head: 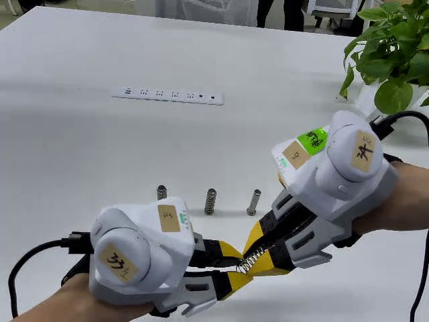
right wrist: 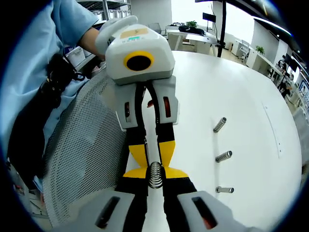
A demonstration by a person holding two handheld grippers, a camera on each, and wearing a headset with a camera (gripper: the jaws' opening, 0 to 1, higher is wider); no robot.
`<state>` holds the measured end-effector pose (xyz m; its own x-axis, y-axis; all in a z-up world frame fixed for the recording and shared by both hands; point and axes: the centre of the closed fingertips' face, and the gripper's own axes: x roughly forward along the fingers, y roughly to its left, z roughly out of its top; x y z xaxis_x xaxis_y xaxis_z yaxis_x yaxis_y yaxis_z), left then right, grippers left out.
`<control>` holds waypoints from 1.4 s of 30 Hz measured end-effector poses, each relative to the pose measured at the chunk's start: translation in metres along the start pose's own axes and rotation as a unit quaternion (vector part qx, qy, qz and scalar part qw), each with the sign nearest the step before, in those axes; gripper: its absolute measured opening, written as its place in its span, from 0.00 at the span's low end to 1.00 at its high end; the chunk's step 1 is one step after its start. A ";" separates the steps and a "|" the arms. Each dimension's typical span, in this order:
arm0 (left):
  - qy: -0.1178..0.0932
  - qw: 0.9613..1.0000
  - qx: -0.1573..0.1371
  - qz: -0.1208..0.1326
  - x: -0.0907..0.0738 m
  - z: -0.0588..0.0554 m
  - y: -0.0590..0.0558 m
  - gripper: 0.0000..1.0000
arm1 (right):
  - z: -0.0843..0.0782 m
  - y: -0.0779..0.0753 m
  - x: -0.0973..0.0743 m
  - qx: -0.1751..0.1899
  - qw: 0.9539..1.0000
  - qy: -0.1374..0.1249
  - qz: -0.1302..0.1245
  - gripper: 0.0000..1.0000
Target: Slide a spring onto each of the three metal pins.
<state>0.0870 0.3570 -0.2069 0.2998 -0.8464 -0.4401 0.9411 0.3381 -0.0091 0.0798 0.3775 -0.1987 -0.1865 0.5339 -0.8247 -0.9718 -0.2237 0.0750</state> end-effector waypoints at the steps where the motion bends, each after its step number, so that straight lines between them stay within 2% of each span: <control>1: 0.000 1.000 -0.002 0.001 0.000 0.000 0.000 0.11 | 0.000 0.000 0.000 -0.001 1.000 0.000 0.000 0.12; 5: 0.007 1.000 -0.008 0.012 -0.003 -0.006 0.004 0.21 | 0.000 -0.003 0.001 -0.004 1.000 0.002 -0.004 0.12; 9: 0.017 0.999 -0.023 0.036 -0.009 -0.016 0.013 0.29 | -0.004 -0.006 0.000 -0.005 1.000 0.007 -0.009 0.12; 13: 0.025 0.996 -0.043 0.077 -0.018 -0.026 0.027 0.54 | -0.009 -0.011 0.003 -0.005 1.000 0.014 -0.019 0.12; 16: 0.023 0.994 -0.056 0.095 -0.024 -0.030 0.034 0.64 | -0.012 -0.013 0.005 -0.004 1.000 0.019 -0.022 0.12; 20: 0.024 0.988 -0.078 0.128 -0.033 -0.036 0.045 0.77 | -0.015 -0.012 0.008 -0.004 1.000 0.025 -0.019 0.12; 22: 0.027 0.984 -0.090 0.149 -0.038 -0.040 0.051 0.89 | -0.016 -0.013 0.009 -0.005 0.999 0.028 -0.019 0.12; 24: 0.026 0.979 -0.109 0.170 -0.044 -0.044 0.058 0.95 | -0.018 -0.013 0.009 -0.005 0.999 0.030 -0.018 0.12; 25: 0.024 0.978 -0.113 0.176 -0.046 -0.045 0.059 0.99 | -0.018 -0.014 0.009 -0.003 0.999 0.031 -0.017 0.12; 29: 0.024 0.972 -0.133 0.194 -0.056 -0.050 0.065 1.00 | -0.025 -0.017 0.010 0.003 0.999 0.035 -0.015 0.12; 34: 0.024 0.970 -0.139 0.200 -0.060 -0.053 0.066 1.00 | -0.030 -0.026 0.007 0.010 0.999 0.037 -0.024 0.12; 42: 0.018 0.966 -0.148 0.209 -0.063 -0.055 0.065 1.00 | -0.033 -0.050 -0.004 0.007 0.998 0.047 -0.052 0.12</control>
<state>0.1204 0.4548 -0.2288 0.6339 -0.5967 -0.4920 0.6511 0.7551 -0.0768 0.1340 0.3596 -0.2179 -0.0714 0.4751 -0.8770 -0.9871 -0.1597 -0.0062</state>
